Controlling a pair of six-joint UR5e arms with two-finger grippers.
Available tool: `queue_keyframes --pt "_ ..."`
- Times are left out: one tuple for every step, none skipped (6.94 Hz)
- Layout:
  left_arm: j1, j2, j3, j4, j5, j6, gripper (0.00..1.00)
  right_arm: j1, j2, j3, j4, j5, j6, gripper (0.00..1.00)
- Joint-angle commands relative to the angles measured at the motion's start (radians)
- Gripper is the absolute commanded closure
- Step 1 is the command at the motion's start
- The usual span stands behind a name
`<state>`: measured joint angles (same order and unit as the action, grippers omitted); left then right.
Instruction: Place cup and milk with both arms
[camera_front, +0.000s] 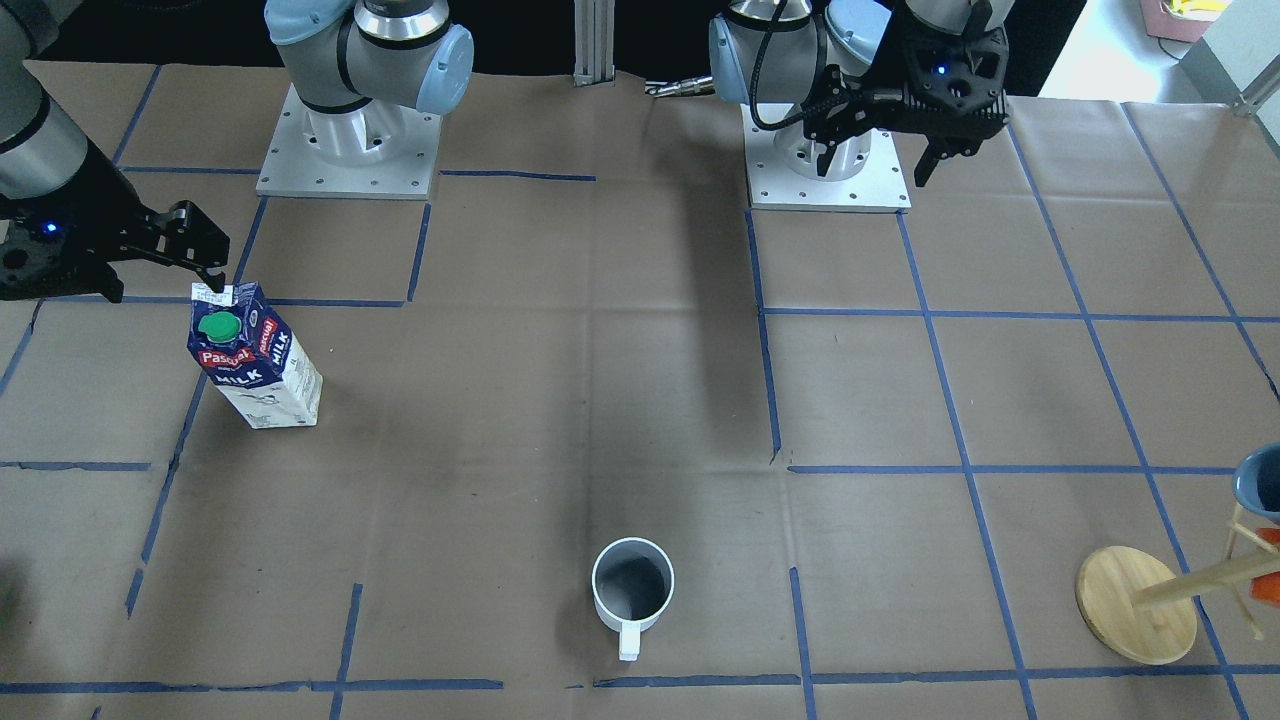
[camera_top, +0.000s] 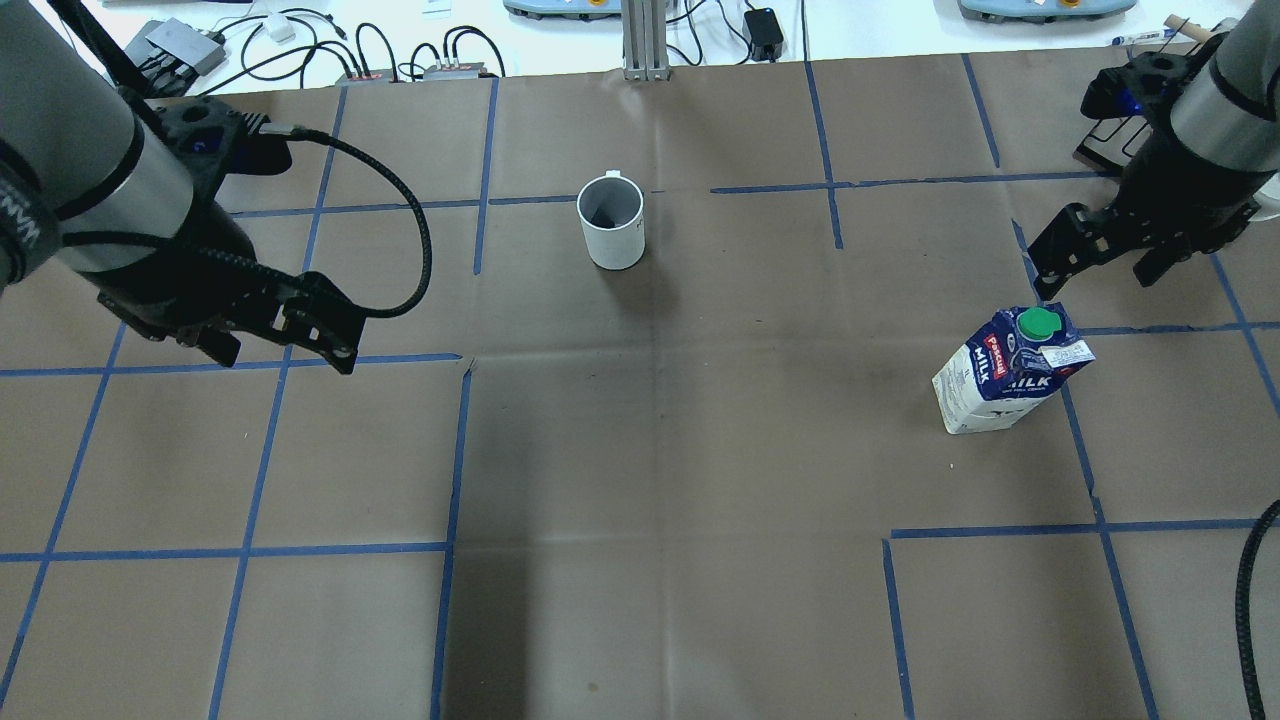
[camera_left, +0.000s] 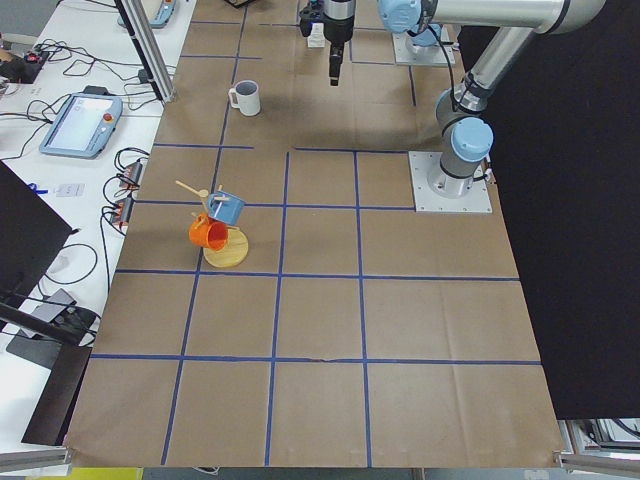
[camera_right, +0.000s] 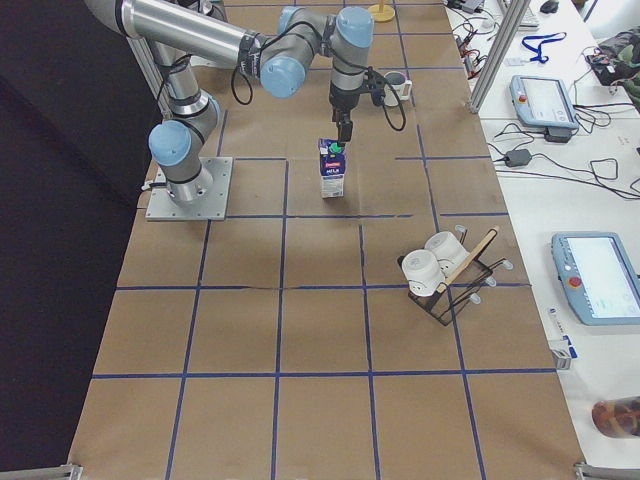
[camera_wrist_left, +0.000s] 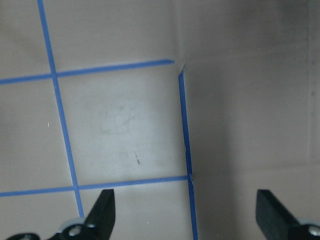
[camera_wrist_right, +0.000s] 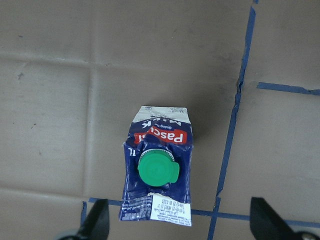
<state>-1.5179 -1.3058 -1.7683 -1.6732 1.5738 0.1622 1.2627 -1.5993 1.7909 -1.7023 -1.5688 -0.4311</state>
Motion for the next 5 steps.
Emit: queue_keyframes --pt "0.004 0.094 -0.103 -0.078 -0.003 0.002 0.00 0.000 -0.011 0.042 -0.028 0.045 -0.003 0.00" --pt "0.010 0.165 -0.159 -0.080 -0.002 0.000 0.00 0.001 -0.004 0.045 -0.040 0.050 -0.002 0.00" --pt "0.057 0.178 -0.190 -0.074 -0.005 0.005 0.00 0.001 0.007 0.056 -0.065 0.049 -0.002 0.00" --pt "0.105 0.165 -0.183 -0.077 -0.005 0.002 0.00 0.001 0.019 0.086 -0.103 0.049 0.000 0.00" --pt "0.105 0.165 -0.183 -0.077 -0.006 0.000 0.00 0.001 0.019 0.125 -0.155 0.047 0.003 0.00"
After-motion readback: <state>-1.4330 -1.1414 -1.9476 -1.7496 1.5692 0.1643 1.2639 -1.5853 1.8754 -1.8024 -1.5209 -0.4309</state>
